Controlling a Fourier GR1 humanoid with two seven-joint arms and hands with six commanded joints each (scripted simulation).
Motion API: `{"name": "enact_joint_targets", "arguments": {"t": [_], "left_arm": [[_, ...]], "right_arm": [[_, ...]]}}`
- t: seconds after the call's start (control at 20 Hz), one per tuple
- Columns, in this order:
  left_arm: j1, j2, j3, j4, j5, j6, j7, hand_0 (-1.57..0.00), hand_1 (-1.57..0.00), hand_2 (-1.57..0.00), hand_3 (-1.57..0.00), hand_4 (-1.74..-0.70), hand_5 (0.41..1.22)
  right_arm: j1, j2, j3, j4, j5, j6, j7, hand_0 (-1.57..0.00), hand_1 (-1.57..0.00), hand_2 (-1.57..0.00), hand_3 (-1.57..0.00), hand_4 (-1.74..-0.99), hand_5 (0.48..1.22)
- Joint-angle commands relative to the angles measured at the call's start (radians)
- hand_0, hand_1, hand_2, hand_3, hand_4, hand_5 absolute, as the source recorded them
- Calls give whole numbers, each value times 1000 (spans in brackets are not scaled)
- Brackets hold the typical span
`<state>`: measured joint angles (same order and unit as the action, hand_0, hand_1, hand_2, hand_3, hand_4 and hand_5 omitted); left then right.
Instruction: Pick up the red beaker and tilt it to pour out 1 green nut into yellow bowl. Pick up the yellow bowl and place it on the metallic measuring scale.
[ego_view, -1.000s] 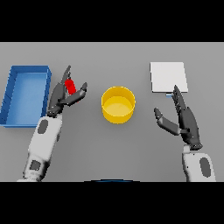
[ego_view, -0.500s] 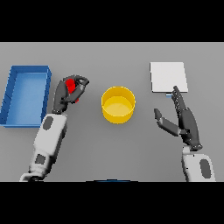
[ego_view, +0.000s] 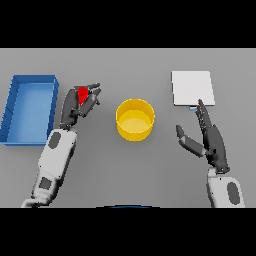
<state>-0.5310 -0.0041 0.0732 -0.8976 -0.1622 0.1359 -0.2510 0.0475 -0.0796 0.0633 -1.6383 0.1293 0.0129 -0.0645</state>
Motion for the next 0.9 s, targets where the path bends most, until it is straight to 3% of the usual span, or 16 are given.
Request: {"name": "enact_joint_targets", "arguments": {"t": [0.0, 0.25, 0.4, 0.65, 0.85], "left_arm": [[-11, 5, 5, -21, 8, -7, 28, -1536, -1535, -1535, -1505, -1504, 1206], [-14, 22, -47, -147, -60, -7, 108, -1560, -1559, -1559, -1549, -1496, 1216], [-20, 75, -106, -212, -114, -19, 183, -1565, -1565, -1565, -1560, -1616, 1174], [-35, 105, -171, -227, -146, -25, 235, -1565, -1565, -1565, -1560, -1616, 1140], [-70, 180, -292, -251, -268, -51, 298, -1569, -1569, -1569, -1566, -1690, 1124]], "right_arm": [[-5, 3, 6, -1, 7, -3, 12, 1, 1, 1, 1, -1292, 656], [2, 6, 17, -14, 21, -6, 5, 1, 1, 1, 1, -1289, 664], [-8, -2, 10, -3, 16, 0, -2, 1, 1, 1, 1, -1277, 664], [-5, 1, 16, 1, 26, -4, 11, 1, 1, 1, 1, -1277, 679], [-10, 14, 13, 6, 14, -4, 10, 1, 1, 1, 1, -1274, 688]]}}
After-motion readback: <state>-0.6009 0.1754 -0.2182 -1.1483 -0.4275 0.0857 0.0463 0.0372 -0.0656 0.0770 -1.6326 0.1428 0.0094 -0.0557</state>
